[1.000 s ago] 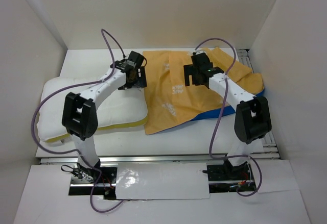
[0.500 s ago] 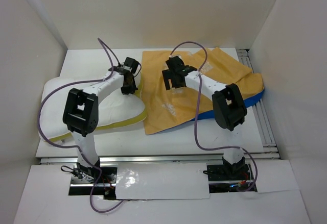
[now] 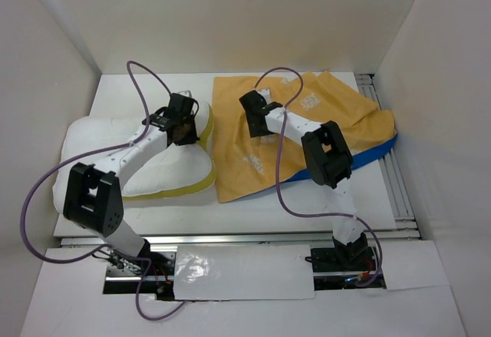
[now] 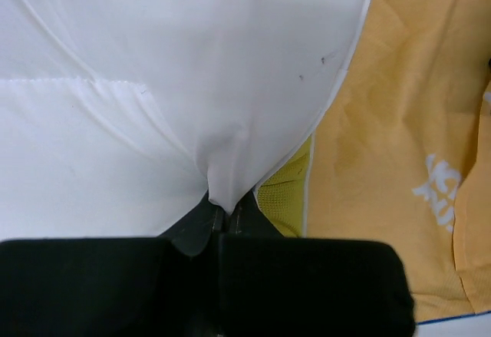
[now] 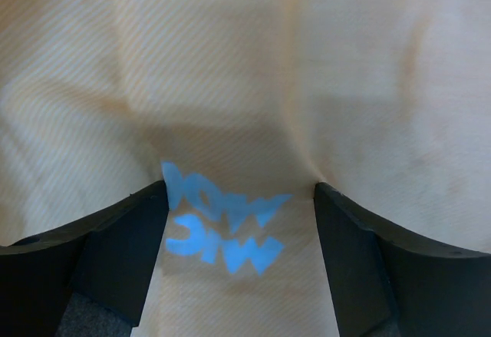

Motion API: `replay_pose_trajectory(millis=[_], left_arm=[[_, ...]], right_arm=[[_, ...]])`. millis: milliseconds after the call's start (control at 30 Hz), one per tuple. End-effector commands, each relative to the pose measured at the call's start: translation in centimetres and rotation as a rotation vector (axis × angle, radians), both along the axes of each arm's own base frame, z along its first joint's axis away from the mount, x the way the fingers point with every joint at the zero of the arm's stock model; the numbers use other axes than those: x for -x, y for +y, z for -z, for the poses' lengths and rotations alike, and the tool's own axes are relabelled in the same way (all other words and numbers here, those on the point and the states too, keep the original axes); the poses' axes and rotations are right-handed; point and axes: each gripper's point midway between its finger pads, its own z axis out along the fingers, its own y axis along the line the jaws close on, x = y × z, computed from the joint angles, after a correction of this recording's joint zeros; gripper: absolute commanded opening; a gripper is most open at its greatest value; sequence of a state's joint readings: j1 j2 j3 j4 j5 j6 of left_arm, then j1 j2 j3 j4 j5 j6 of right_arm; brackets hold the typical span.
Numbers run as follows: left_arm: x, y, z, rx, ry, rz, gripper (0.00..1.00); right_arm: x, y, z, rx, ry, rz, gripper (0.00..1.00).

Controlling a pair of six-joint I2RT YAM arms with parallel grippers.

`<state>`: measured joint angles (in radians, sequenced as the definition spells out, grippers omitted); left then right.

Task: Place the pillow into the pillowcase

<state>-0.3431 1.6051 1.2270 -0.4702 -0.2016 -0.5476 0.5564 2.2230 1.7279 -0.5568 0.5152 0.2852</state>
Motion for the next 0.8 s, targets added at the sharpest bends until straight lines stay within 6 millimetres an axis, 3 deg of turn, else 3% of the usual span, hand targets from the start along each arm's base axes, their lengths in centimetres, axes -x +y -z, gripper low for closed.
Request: replay_pose_trajectory(millis=[0, 67, 100, 167, 233, 267, 467, 500, 633, 767], left_arm=[[-1.4, -1.8, -5.5, 0.063, -0.2, 0.096, 0.0], [-1.2, -2.1, -6.0, 0.06, -0.212, 0.113, 0.0], [-1.2, -2.1, -6.0, 0.06, -0.212, 0.113, 0.0], [-1.1, -3.1, -6.9, 0.064, -0.24, 0.147, 0.0], [-1.1, -3.7, -7.1, 0.053, -0.253, 0.179, 0.0], [-0.7, -4.5, -7.1, 0.055, -0.253, 0.198, 0.0], [-0.4, -7.6, -8.7, 0.042, -0.334, 0.324, 0.0], [-0.1, -8.4, -9.2, 0.048, -0.352, 0.363, 0.0], [1.4, -11.2, -10.2, 0.035, -0.406, 0.529, 0.0], [2.4, -12.6, -10.0, 0.026, -0.413, 0.613, 0.0]], right_arm=[[-0.2, -2.7, -0.9, 0.061, -0.033, 0.11, 0.81], [-0.2, -3.2, -2.2, 0.068, -0.067, 0.124, 0.7], [0.2, -3.1, -2.2, 0.077, -0.068, 0.119, 0.59], [0.1, -3.2, -3.2, 0.073, -0.087, 0.124, 0.28], [0.0, -3.1, -3.9, 0.065, -0.1, 0.125, 0.13], [0.0, -3.1, -4.5, 0.057, -0.111, 0.126, 0.0], [0.4, -0.8, -8.3, -0.051, -0.133, 0.005, 0.0], [0.6, -0.5, -10.0, -0.081, -0.153, -0.016, 0.0], [2.1, 0.7, -13.6, -0.183, -0.166, -0.107, 0.0], [4.1, 2.1, -15.4, -0.295, -0.135, -0.22, 0.0]])
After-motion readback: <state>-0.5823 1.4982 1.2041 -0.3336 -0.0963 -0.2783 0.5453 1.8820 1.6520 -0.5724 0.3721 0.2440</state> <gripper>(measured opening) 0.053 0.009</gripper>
